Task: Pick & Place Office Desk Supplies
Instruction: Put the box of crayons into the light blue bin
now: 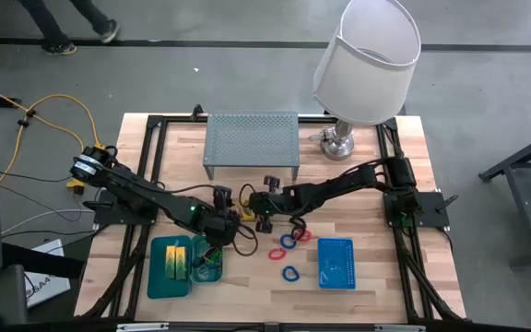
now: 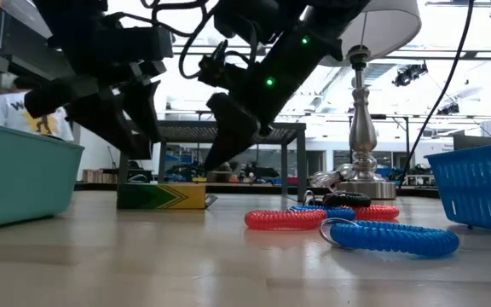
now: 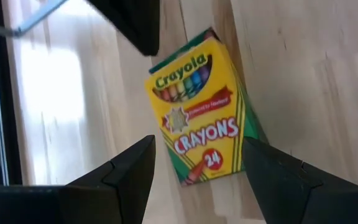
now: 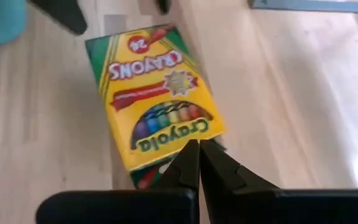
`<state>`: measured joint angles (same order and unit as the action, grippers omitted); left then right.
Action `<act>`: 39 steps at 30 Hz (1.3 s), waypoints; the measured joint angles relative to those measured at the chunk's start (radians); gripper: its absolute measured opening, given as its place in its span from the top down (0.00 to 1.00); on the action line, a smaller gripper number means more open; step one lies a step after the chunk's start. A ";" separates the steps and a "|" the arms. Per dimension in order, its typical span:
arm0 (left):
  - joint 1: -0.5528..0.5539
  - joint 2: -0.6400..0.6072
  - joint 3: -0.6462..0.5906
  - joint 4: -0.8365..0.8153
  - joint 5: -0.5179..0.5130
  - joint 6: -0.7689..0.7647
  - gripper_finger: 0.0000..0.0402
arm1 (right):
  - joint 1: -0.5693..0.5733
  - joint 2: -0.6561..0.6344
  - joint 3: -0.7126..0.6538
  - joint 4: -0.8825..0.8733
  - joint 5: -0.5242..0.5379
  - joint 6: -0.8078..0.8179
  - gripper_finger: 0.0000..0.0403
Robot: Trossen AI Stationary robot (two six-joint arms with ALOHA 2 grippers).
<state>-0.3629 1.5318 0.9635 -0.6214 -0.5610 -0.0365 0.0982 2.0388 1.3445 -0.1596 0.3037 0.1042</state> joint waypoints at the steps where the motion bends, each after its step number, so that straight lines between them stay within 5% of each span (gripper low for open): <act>1: -0.003 0.000 0.000 -0.009 -0.001 -0.019 0.43 | 0.000 0.000 -0.001 0.002 -0.019 0.000 1.00; 25: -0.055 0.000 0.000 -0.036 0.000 -0.093 0.43 | -0.003 0.037 -0.002 0.100 -0.154 0.007 1.00; 39: -0.052 0.000 0.000 -0.036 -0.001 -0.089 0.43 | -0.006 0.064 0.000 0.042 -0.072 0.050 1.00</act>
<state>-0.4150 1.5314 0.9634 -0.6579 -0.5617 -0.1256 0.0925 2.1029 1.3449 -0.1174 0.2321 0.1539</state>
